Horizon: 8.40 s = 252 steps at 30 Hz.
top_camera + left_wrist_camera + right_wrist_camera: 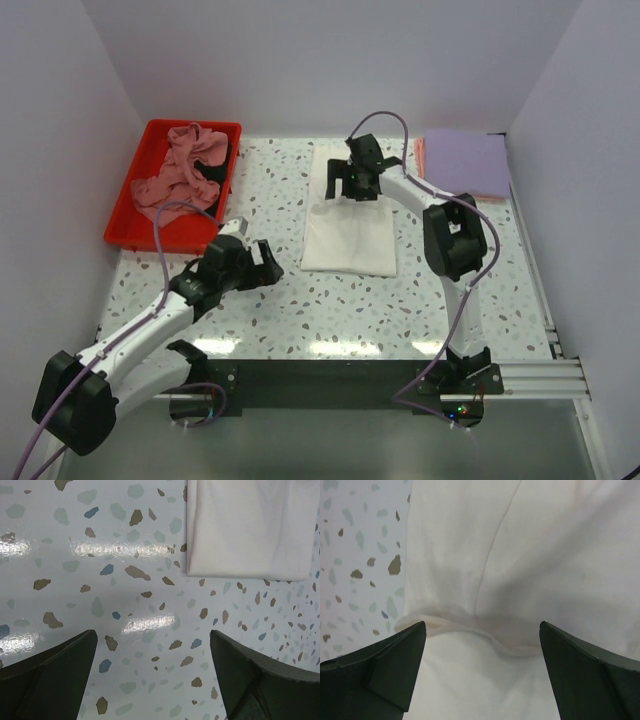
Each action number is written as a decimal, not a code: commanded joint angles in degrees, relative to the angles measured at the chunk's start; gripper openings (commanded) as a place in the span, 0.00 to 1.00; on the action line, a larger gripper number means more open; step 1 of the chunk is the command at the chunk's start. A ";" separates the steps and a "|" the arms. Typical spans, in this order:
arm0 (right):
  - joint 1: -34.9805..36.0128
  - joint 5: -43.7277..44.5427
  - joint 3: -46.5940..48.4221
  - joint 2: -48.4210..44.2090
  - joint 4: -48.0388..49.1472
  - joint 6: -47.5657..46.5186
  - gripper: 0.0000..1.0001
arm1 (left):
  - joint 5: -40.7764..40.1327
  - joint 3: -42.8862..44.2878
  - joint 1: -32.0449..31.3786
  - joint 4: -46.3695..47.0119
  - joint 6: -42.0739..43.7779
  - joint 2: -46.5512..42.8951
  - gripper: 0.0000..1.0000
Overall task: Fold and stack the t-shirts
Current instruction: Fold the tshirt
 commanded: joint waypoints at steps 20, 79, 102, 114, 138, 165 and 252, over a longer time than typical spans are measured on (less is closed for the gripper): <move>-1.66 31.51 -44.97 -55.53 5.27 11.12 0.99 | 11.27 9.19 -1.98 19.01 0.59 23.86 0.87; -1.75 2.51 -53.25 -41.14 -4.93 2.16 0.67 | 3.28 13.33 -5.59 16.12 0.06 38.03 0.00; -1.66 -0.21 -52.37 -34.29 2.09 -3.03 0.05 | 1.87 15.09 -5.50 13.92 0.68 37.76 0.00; 0.27 -5.65 -55.71 -43.59 -0.88 -5.41 0.00 | -0.68 11.85 -5.50 11.20 -0.90 30.84 0.00; 23.38 -14.03 -56.59 -53.37 -7.23 2.50 0.23 | -5.86 0.85 -5.59 -12.53 -7.14 -7.15 0.00; 38.59 10.78 -54.39 -35.08 10.80 11.56 0.30 | -7.62 -0.56 -5.59 -13.85 -8.46 -10.22 0.00; -0.52 -15.25 -41.22 -34.82 -1.59 3.74 0.33 | -18.17 45.93 1.44 1.36 3.40 50.50 0.29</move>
